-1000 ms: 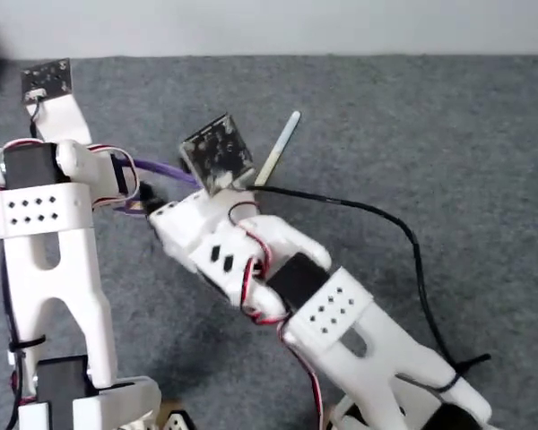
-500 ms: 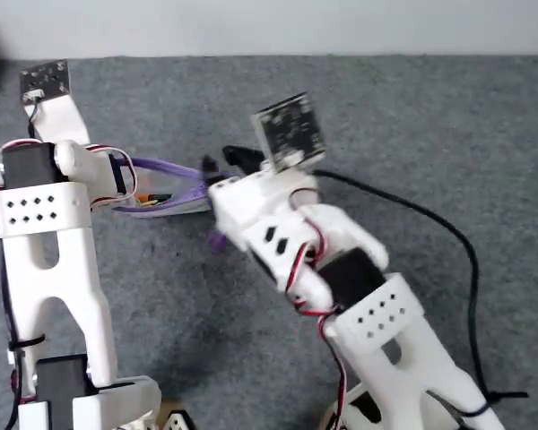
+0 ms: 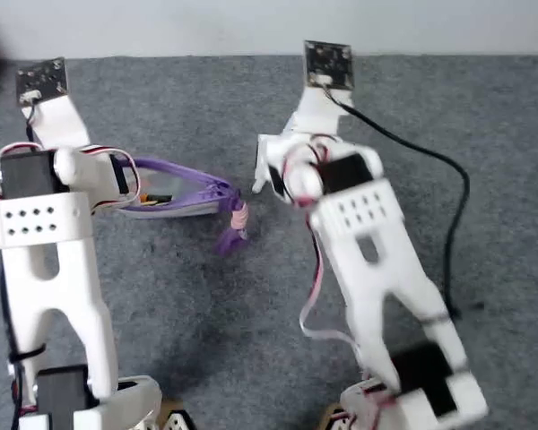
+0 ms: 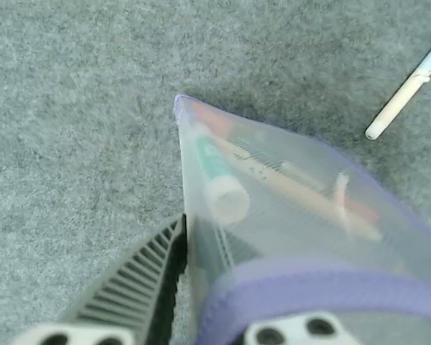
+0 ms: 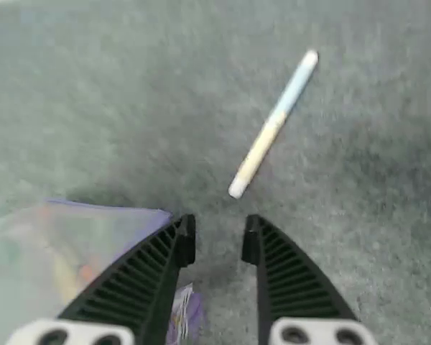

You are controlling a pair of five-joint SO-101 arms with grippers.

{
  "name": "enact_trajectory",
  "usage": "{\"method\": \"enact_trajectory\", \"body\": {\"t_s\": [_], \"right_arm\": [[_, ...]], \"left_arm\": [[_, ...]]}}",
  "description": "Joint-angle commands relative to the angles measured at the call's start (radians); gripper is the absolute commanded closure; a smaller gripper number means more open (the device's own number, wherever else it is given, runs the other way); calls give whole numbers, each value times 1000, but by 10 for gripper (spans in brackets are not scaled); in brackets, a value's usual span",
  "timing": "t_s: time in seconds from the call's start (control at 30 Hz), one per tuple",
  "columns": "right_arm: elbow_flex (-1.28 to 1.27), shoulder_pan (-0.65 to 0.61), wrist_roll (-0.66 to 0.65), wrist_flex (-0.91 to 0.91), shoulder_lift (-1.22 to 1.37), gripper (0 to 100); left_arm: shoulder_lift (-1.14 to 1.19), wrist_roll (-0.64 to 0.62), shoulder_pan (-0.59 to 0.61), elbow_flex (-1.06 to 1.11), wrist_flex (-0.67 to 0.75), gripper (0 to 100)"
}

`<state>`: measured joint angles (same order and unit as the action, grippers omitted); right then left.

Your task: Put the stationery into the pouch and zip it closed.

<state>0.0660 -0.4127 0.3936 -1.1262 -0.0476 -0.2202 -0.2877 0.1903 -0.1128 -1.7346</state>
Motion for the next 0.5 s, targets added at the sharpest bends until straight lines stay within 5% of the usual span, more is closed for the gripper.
{"method": "enact_trajectory", "body": {"t_s": [0.0, 0.47], "right_arm": [[252, 13, 6, -84, 168, 838], [964, 47, -23, -249, 883, 814]], "left_arm": [[-57, -12, -6, -21, -15, 987], [-60, -11, -5, -21, -17, 987]]}}
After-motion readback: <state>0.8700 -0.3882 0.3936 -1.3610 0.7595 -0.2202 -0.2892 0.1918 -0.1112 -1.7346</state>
